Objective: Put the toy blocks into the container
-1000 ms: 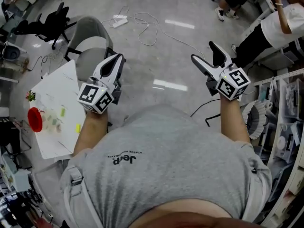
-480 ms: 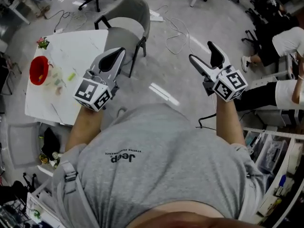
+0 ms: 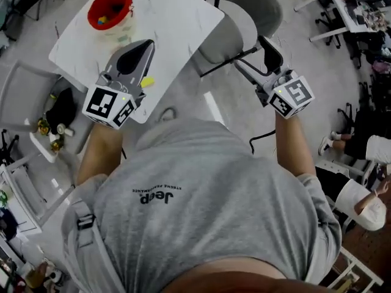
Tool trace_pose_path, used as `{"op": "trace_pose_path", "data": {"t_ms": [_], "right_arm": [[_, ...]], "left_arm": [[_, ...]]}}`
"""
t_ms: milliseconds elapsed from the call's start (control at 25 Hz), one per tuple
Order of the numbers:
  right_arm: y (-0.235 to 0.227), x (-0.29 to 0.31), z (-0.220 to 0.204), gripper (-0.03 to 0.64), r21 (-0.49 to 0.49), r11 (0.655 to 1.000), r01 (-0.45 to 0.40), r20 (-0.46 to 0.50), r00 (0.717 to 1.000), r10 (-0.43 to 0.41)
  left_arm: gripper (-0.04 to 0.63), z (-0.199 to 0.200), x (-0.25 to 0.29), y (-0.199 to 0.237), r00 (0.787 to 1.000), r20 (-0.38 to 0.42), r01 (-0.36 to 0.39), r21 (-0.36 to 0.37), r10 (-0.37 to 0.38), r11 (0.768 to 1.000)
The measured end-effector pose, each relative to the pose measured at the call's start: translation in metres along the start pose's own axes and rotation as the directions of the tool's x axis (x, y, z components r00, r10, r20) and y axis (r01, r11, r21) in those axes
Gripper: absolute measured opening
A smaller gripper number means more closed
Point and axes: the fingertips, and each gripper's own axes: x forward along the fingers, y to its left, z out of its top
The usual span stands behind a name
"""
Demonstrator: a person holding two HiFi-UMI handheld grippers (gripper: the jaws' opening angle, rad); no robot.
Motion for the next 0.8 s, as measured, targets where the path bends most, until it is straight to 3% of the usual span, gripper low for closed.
{"op": "trace_pose_path", "data": {"t_ms": [200,360,440,600,800], "right_arm": [[0.061,0.121,-0.036,0.408,0.024,0.973,-0.23,-0.079,0.97,0.232],[0.114,0.192,-0.085,0.408,0.002,0.918,-0.396,-0.192,0.901,0.389],[0.144,0.216,-0.115,0.407,-0.018,0.874,-0.486,-0.273,0.843,0.463],[0.198,0.245,-0.178,0.399,-0.024,0.763,-0.646,-0.426,0.697,0.577],[0.236,0.26,-0.258,0.313,-0.053,0.629,-0.775,-0.597,0.53,0.602]], "left_arm": [[0.057,-0.026,-0.063,0.076,0.985,-0.027,-0.17,-0.039,0.169,0.985],[0.057,-0.05,-0.1,0.112,0.967,-0.054,-0.251,-0.074,0.247,0.965],[0.057,-0.062,-0.114,0.124,0.96,-0.064,-0.279,-0.089,0.274,0.956],[0.057,-0.085,-0.137,0.139,0.946,-0.097,-0.321,-0.133,0.31,0.938],[0.057,-0.113,-0.158,0.149,0.933,-0.148,-0.35,-0.165,0.327,0.922]]}}
